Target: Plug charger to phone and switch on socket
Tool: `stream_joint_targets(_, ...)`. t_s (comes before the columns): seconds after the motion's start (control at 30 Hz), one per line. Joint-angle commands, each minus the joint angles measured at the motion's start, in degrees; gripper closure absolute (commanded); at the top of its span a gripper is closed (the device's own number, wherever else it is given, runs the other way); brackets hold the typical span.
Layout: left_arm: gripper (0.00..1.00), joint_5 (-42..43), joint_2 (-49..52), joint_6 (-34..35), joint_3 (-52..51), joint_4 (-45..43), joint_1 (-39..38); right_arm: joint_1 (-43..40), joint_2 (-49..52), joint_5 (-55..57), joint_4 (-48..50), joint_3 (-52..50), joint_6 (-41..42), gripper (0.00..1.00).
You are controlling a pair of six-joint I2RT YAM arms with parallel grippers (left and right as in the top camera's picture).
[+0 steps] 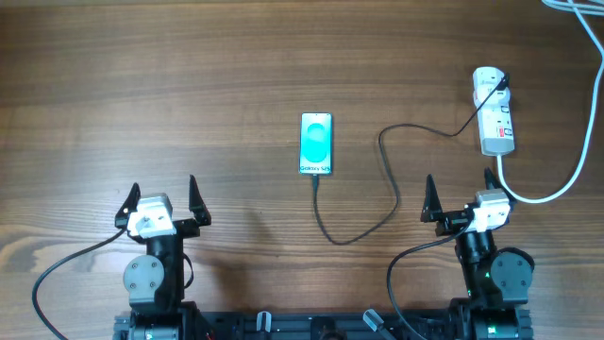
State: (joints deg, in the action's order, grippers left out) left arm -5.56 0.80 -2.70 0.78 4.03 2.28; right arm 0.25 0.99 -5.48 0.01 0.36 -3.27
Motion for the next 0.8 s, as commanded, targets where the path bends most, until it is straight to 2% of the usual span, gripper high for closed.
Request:
stream_joint_targets(0.0, 0.0, 0.0, -0.7, -0.8, -0.5, -0.2, 0.3, 0.2, -0.6, 0.9, 0.1, -0.1, 0.4, 0.0)
stream_joint_targets(0.13, 0.0, 1.2, -0.7, -2.9, -0.5, 0.0, -0.3, 0.2, -0.6, 0.9, 0.1, -0.1, 0.4, 0.0)
stream_joint_targets(0.77, 0.0, 2.9, -0.7, -1.1, -0.5, 0.2, -0.7, 0.2, -0.6, 0.9, 0.1, -0.1, 0.4, 0.0)
